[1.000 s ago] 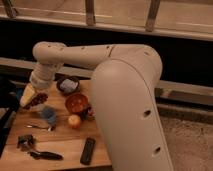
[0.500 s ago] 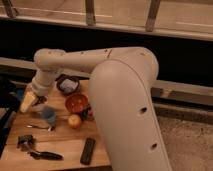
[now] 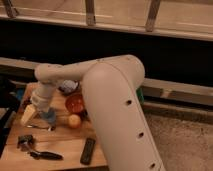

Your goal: Place fork in red bowl

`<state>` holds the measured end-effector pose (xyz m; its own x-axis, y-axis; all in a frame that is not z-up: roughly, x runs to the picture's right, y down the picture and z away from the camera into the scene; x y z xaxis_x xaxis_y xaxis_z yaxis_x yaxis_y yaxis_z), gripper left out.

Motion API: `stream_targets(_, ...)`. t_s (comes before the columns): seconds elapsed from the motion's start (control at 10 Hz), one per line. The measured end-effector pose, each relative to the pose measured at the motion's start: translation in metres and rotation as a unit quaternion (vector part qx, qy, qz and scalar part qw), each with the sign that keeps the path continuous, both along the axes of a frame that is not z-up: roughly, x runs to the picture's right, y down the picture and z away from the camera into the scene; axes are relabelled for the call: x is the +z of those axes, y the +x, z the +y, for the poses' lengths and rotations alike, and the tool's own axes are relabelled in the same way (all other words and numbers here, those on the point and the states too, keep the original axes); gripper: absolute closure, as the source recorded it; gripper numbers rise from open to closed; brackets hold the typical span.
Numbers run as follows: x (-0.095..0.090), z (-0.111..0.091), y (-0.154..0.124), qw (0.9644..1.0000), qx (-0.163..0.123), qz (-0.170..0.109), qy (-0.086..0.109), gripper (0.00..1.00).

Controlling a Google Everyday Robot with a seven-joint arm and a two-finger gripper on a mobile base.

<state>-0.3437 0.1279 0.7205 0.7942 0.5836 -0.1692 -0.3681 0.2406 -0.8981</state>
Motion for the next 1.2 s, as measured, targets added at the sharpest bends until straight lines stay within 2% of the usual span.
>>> stream_targets(0.2,-0.009,-0.007,-0.002,0.9999,-0.008,0.000,0.014,0.20)
stream_targets(0.4,-0.016,-0.013,-0.002,0.9997,-0.017,-0.005,0.015,0.20)
stream_targets(0.8,-0.016,-0.012,-0.003,0.9997,-0.019,-0.006,0.017,0.20)
stream_targets(0.9,-0.014,-0.008,-0.008,0.9993,-0.029,-0.009,0.022,0.20)
stream_targets(1.0,-0.014,-0.005,-0.017,0.9988,-0.036,-0.012,0.030,0.20)
stream_targets(1.2,-0.014,0.002,-0.039,0.9964,-0.053,-0.022,0.063,0.20)
